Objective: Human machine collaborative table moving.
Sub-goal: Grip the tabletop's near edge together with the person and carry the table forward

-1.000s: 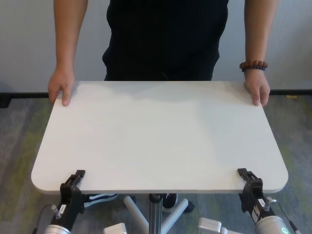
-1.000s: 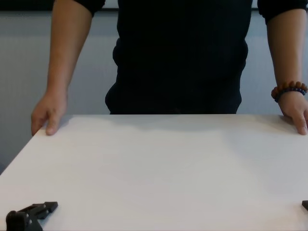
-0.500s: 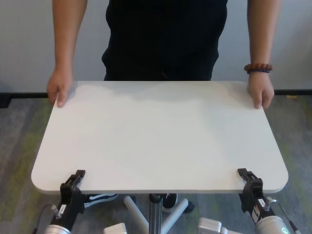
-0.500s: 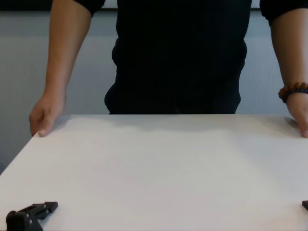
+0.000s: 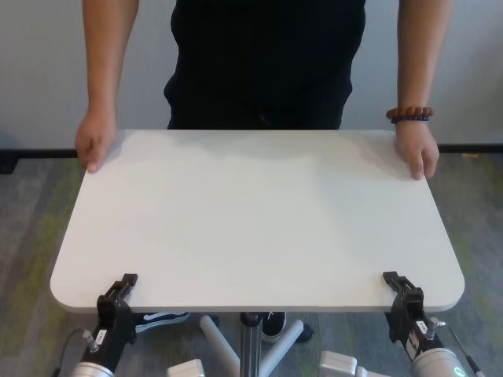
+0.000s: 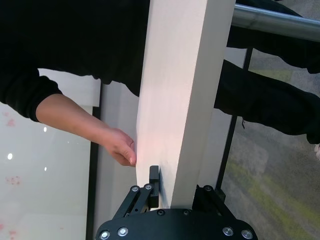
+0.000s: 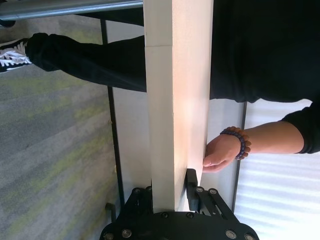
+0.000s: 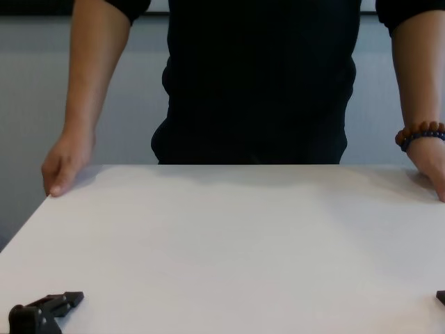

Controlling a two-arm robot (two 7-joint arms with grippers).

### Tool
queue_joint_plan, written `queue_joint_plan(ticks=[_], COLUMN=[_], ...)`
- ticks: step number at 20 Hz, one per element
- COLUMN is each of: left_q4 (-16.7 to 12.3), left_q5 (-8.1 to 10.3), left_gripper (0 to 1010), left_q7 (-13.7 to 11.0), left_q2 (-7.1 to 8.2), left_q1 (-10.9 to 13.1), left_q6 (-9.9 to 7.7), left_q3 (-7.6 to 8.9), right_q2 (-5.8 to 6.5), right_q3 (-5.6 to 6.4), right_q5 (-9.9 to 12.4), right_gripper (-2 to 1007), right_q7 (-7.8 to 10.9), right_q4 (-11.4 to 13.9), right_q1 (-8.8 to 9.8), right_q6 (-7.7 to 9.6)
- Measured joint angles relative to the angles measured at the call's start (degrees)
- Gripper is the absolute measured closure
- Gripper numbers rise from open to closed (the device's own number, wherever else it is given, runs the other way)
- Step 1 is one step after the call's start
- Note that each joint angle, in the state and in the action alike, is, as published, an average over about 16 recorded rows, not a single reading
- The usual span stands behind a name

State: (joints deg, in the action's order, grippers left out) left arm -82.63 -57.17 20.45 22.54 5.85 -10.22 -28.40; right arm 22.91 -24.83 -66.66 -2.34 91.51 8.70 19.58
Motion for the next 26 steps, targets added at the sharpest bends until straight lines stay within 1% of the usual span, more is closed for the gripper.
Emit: queue_joint_plan(ticks=[10, 14, 19, 26], left_q4=[0.0, -0.1, -0.7, -1.6], left_q5=[-0.03, -0.40, -0.98, -1.84], left_gripper=[742, 742, 742, 742], left_q7=[0.0, 0.1, 0.1, 0.3], left_q2=[0.00, 0.08, 0.23, 0.33], left_q1=[0.0, 0.1, 0.5, 1.3], left_q6=[0.00, -0.07, -0.03, 0.41], left_q3=[0.00, 0.03, 0.27, 1.08], right_q2=[0.00, -0.01, -0.11, -0.36], right_q3=[0.00, 0.03, 0.03, 0.11], right_q5=[0.0, -0.1, -0.7, -1.9], right_gripper=[736, 736, 736, 736], right_q7=[0.01, 0.18, 0.38, 0.32], right_q4=[0.0, 0.2, 0.5, 0.9], right_q1=[0.00, 0.05, 0.22, 0.63], right_q6=[0.00, -0.02, 0.15, 0.35])
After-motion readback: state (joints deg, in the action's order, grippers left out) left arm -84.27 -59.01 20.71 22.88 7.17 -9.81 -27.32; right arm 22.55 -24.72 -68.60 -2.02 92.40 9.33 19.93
